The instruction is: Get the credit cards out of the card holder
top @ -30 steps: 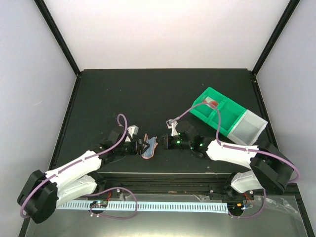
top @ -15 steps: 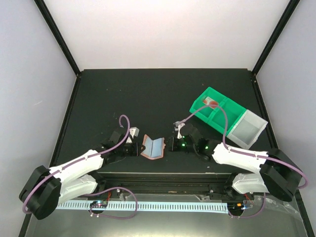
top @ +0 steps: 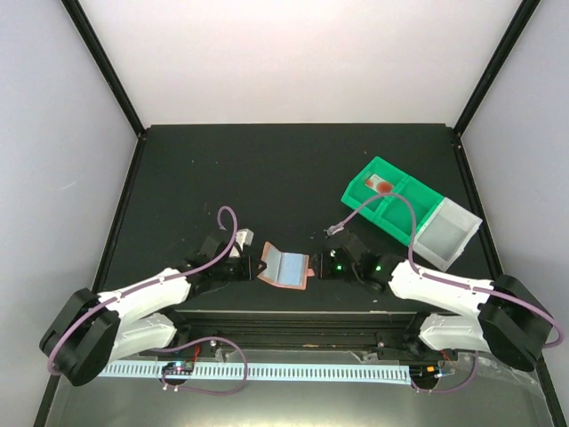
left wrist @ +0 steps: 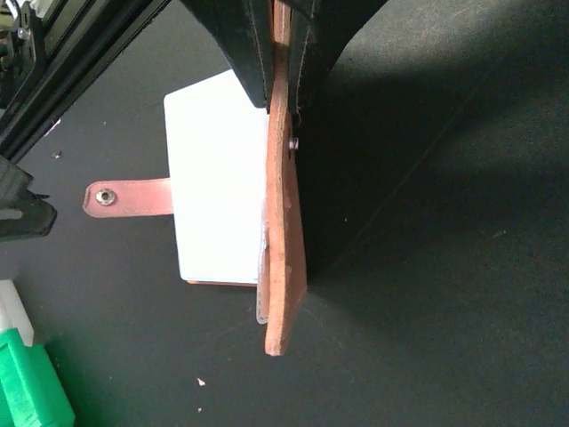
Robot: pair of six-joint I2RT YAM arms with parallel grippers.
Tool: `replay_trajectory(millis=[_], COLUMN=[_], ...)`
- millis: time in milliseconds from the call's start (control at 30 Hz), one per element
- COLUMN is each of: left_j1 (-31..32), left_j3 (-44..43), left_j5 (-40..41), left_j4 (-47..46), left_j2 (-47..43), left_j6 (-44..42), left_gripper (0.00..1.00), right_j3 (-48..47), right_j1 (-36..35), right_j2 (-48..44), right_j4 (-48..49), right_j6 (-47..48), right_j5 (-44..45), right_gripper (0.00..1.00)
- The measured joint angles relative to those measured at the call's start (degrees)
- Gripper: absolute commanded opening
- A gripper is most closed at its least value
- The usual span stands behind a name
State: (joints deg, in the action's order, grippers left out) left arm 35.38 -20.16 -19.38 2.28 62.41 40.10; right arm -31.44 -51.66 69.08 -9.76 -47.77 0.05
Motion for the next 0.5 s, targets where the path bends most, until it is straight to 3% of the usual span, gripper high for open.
replay_trajectory(millis=[100, 333, 500], left_j1=[0.0, 0.4, 1.5], left_j3=[1.7, 4.0, 4.2], left_j5=[-0.7, -2.9, -3.8], left_j4=[-3.5, -9.5, -12.1], left_j2=[0.8, 4.8, 6.4], left_j6=[2.5, 8.0, 10.2], left_gripper=[0.02, 0.02, 0.08], right_j3=[-0.2, -0.1, 0.6], right_j1=[0.0, 0.0, 0.0], right_j2=[-0.5, 4.3, 8.1], right_j4=[1.0, 6.1, 8.9], right_j6=[-0.9, -3.5, -5.4], right_j5=[-1.9, -5.4, -6.2], right_gripper=[0.51, 0.51, 0.51])
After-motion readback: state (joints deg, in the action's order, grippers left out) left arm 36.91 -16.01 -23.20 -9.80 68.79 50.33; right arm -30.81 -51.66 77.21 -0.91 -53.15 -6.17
